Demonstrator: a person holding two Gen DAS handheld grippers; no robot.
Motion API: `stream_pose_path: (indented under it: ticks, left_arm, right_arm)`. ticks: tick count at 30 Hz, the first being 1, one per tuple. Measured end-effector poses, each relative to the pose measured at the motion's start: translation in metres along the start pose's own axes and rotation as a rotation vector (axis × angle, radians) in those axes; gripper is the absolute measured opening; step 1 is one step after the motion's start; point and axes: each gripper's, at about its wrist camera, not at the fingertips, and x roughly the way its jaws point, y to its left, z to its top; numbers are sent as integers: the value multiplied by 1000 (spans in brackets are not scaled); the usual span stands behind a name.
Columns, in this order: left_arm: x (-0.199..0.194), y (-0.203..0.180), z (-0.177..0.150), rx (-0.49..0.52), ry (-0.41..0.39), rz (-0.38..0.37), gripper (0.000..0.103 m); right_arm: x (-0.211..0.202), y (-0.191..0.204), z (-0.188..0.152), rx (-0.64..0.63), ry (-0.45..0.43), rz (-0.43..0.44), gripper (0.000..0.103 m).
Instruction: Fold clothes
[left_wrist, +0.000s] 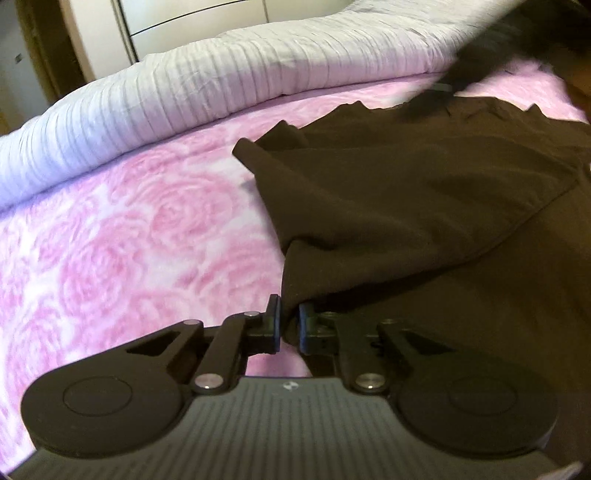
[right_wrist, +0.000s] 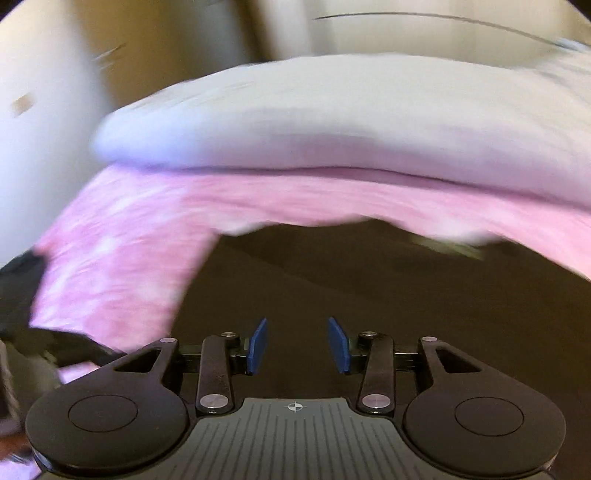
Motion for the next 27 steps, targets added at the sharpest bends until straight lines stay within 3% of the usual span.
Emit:
stream_pose_path:
  ticks: [5, 11, 12, 13, 14, 18, 21, 24, 27]
  left_arm:
    - [-6, -9, -11, -43, -48, 25, 7]
    - [-5, -10, -17, -105, -69, 29, 6]
    - [-6, -9, -17, -112, -72, 29, 6]
    - [-7, -9, -18, -113, -75, 29, 6]
    - [-7, -10, -19, -108, -80, 32, 6]
    - [-7, -12, -22, -105, -89, 32, 5]
    - [-4, -4, -23, -165, -75, 10, 5]
    - [-4, 6, -23, -218, -60, -30, 7]
    - [-9, 18, -25, -250, -41, -60, 16]
  right_arm:
    - [81, 51, 60, -178, 96, 130, 43]
    - [150, 77, 82, -304, 291, 132, 44]
    - [156, 77, 83, -292, 326, 124, 41]
    - [161, 78, 85, -282, 347, 103, 2]
    - [164, 77, 87, -267, 356, 85, 2]
    - [178, 69, 100, -197, 332, 37, 1]
    - [191, 73, 97, -220, 339, 39, 2]
    - [182, 66, 99, -152, 263, 37, 3]
    - [149, 58, 106, -74, 97, -9, 26]
